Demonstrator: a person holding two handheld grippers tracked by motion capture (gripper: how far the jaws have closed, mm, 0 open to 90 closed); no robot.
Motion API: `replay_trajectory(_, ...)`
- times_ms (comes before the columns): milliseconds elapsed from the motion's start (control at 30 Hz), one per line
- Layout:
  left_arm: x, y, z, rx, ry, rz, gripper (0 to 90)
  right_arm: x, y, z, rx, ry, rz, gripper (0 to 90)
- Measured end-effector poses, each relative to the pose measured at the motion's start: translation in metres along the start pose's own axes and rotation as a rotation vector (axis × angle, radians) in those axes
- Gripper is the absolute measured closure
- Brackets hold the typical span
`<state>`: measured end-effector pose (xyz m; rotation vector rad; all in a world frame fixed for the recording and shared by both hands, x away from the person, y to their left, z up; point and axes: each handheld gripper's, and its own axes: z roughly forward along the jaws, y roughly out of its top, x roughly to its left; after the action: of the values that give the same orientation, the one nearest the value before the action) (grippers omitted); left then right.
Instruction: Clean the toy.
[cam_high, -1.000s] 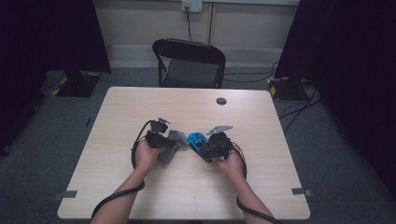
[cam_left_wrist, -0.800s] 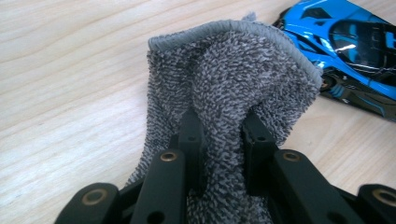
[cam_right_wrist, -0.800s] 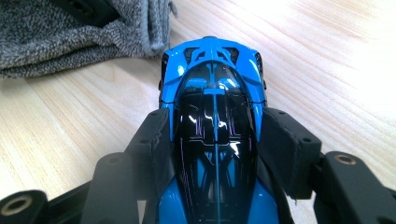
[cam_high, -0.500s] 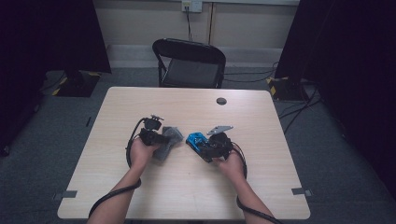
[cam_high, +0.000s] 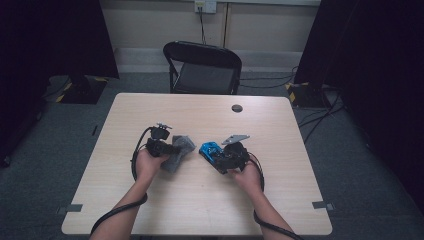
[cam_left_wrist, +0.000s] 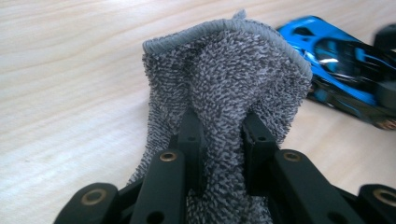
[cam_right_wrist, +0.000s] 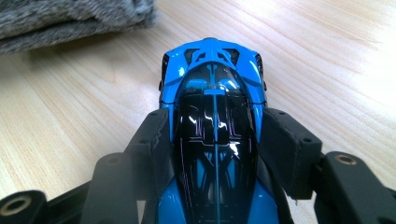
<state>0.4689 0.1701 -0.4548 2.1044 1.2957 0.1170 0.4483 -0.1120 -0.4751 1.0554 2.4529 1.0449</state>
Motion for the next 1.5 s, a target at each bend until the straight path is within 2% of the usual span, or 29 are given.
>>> replay_trajectory(367,-0.033,-0.022,-0.007,0.007,-0.064,0.101,73.3,0.001,-0.001,-0.001,-0.004,-0.009,0.004,42.8)
replay_trajectory(567,-0.057,-0.034,-0.006,0.027,-0.100,0.164,73.3,-0.002,-0.001,-0.007,-0.013,0.001,0.003,35.9)
replay_trajectory(633,-0.065,-0.037,-0.004,0.038,-0.118,0.191,73.2,-0.004,0.000,-0.011,-0.021,0.009,0.001,35.3)
replay_trajectory(833,-0.091,-0.047,0.006,0.054,-0.190,0.223,72.2,-0.005,0.003,-0.024,-0.040,0.019,-0.029,34.3)
replay_trajectory(1000,-0.108,-0.054,0.014,0.078,-0.217,0.258,70.4,-0.006,0.002,-0.031,-0.043,0.034,-0.042,34.0)
replay_trajectory(1100,-0.113,-0.055,0.015,0.070,-0.217,0.275,64.5,-0.007,-0.001,-0.035,-0.043,0.041,-0.046,33.9)
replay_trajectory(1200,-0.117,-0.057,0.012,0.051,-0.225,0.287,49.0,-0.008,-0.003,-0.037,-0.043,0.058,-0.043,32.3)
replay_trajectory(1267,-0.117,-0.058,0.008,0.037,-0.224,0.308,43.2,-0.007,-0.004,-0.039,-0.043,0.066,-0.051,31.1)
replay_trajectory(1400,-0.116,-0.061,-0.002,0.018,-0.233,0.323,38.5,-0.004,-0.003,-0.043,-0.047,0.097,-0.076,30.7)
replay_trajectory(1500,-0.114,-0.065,-0.012,0.002,-0.213,0.333,37.4,0.001,-0.002,-0.045,-0.052,0.121,-0.098,30.4)
